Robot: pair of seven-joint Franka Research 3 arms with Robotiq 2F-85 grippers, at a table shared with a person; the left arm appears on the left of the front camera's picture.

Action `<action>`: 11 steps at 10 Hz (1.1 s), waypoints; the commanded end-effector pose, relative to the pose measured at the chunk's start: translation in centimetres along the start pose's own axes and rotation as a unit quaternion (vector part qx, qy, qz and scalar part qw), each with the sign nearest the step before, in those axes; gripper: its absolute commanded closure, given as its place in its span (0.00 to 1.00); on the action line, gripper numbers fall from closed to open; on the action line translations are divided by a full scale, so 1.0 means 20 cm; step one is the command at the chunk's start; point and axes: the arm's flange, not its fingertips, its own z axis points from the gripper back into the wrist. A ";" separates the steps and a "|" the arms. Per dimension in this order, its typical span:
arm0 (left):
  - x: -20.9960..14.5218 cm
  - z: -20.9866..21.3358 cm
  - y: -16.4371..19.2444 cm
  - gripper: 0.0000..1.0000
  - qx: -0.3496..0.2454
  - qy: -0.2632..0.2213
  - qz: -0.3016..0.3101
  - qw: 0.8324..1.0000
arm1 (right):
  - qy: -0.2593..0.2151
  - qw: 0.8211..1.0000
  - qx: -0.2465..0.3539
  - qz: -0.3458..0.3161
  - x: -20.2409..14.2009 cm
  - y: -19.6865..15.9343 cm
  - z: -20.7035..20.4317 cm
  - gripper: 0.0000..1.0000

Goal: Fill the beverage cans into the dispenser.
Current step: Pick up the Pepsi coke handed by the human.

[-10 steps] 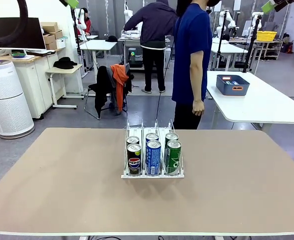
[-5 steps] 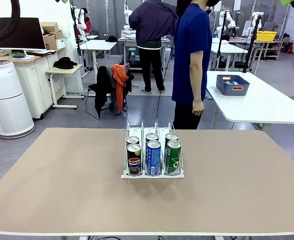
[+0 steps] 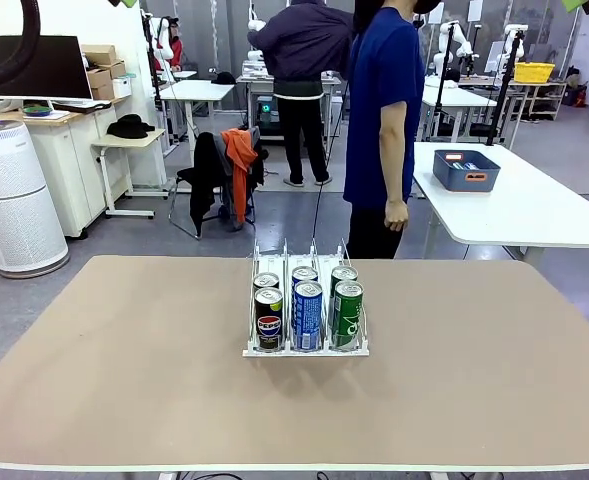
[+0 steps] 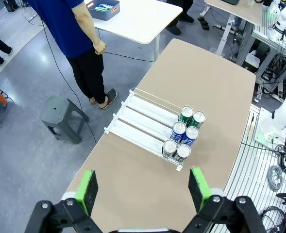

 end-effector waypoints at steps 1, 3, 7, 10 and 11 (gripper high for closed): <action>0.00 0.00 0.00 0.00 0.004 -0.003 0.001 1.000 | 0.000 1.000 0.001 0.000 0.00 0.01 0.00 0.00; 0.00 0.00 0.00 0.00 0.004 -0.003 0.001 1.000 | 0.000 1.000 0.001 0.000 0.00 0.01 0.00 0.00; 0.00 0.00 0.00 0.00 0.004 -0.003 0.001 1.000 | 0.000 1.000 0.001 0.000 0.00 0.01 0.00 0.00; 0.00 0.00 0.00 0.00 0.004 -0.003 0.001 1.000 | 0.000 1.000 0.001 0.000 0.00 0.01 0.00 0.00; 0.00 0.00 0.00 0.00 0.004 -0.003 0.001 1.000 | 0.000 1.000 0.001 0.000 0.00 0.01 0.00 0.00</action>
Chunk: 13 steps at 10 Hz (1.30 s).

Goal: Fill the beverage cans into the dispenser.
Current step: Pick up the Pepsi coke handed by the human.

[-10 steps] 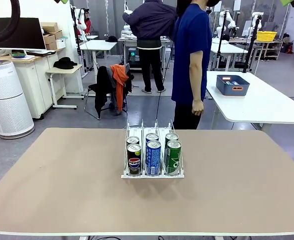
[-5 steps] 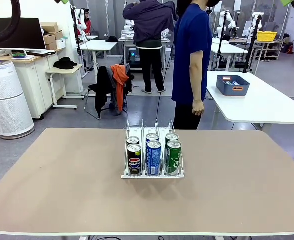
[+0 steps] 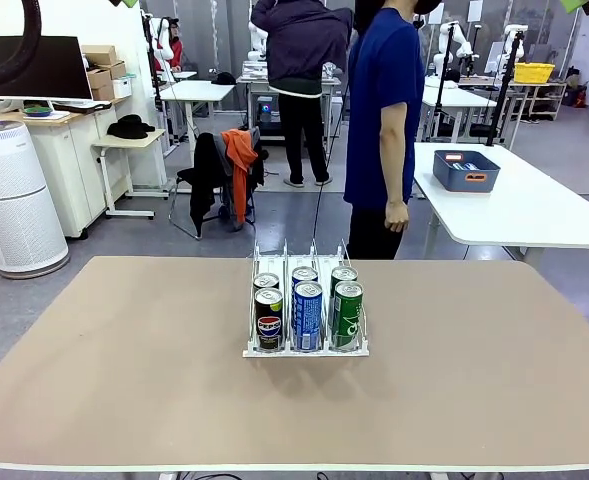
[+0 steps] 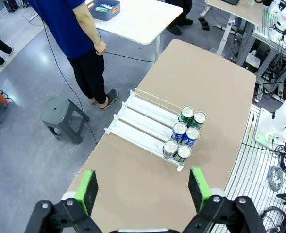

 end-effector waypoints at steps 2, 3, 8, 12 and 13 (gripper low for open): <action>-0.01 0.00 0.00 0.00 0.003 -0.002 0.002 1.000 | 0.000 1.000 0.001 0.001 0.00 0.01 0.00 0.00; -0.01 0.00 0.00 0.00 0.003 -0.002 0.002 1.000 | 0.000 1.000 0.001 0.001 0.00 0.01 0.00 0.00; -0.01 0.00 0.00 0.00 0.003 -0.002 0.002 1.000 | 0.000 1.000 0.001 0.001 0.00 0.01 0.00 0.00; -0.01 0.00 0.00 0.00 0.003 -0.002 0.002 1.000 | 0.000 1.000 0.001 0.001 0.00 0.01 0.00 0.00; -0.01 0.00 0.00 0.00 0.003 -0.002 0.002 1.000 | 0.000 1.000 0.001 0.001 0.00 0.01 0.00 0.00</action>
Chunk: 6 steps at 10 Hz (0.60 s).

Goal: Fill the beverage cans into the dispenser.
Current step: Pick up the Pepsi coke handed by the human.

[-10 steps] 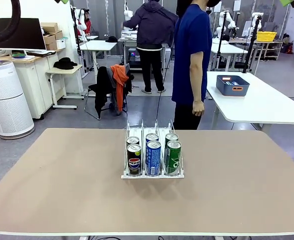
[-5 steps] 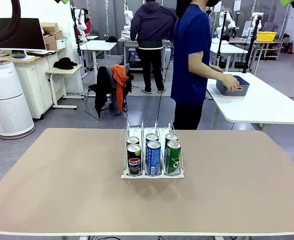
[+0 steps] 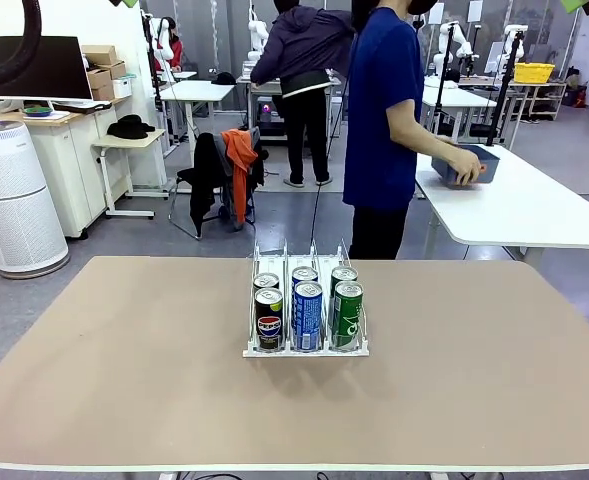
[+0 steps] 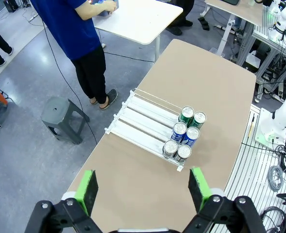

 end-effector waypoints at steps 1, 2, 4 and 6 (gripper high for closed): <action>-0.01 0.00 0.00 0.00 0.003 -0.002 0.002 1.000 | 0.000 1.000 0.002 0.001 0.00 0.01 0.00 0.00; -0.01 0.00 0.00 0.00 0.003 -0.002 0.002 1.000 | 0.000 1.000 0.002 0.001 0.00 0.01 0.00 0.00; -0.01 0.00 0.00 0.00 0.003 -0.002 0.002 1.000 | 0.000 1.000 0.002 0.001 0.00 0.01 0.00 0.00; -0.01 0.00 0.00 0.00 0.003 -0.002 0.002 1.000 | 0.000 1.000 0.002 0.001 0.00 0.01 0.00 0.00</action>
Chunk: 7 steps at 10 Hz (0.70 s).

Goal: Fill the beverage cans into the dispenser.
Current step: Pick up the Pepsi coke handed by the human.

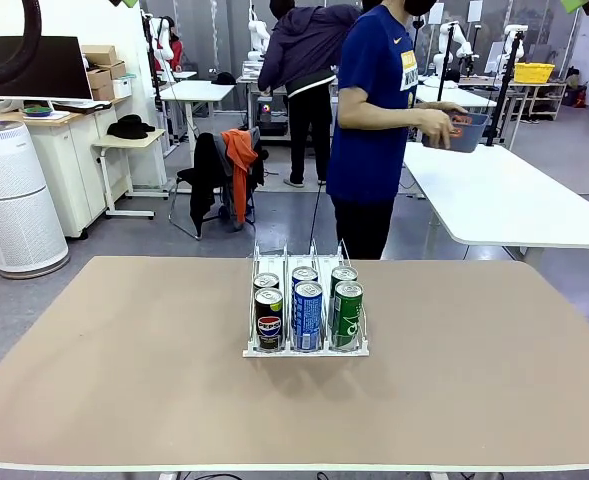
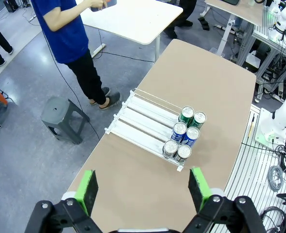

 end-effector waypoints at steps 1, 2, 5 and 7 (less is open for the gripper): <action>-0.01 0.00 0.00 0.00 0.002 -0.002 0.002 1.000 | 0.000 1.000 0.002 0.001 0.00 0.01 0.00 0.00; -0.01 0.00 0.00 0.00 0.002 -0.002 0.002 1.000 | 0.000 1.000 0.002 0.001 0.00 0.01 0.00 0.00; -0.01 0.00 0.00 0.00 0.002 -0.002 0.002 1.000 | 0.000 1.000 0.002 0.001 0.00 0.01 0.00 0.00; -0.01 0.00 0.00 0.00 0.002 -0.002 0.002 1.000 | 0.000 1.000 0.002 0.001 0.00 0.01 0.00 0.00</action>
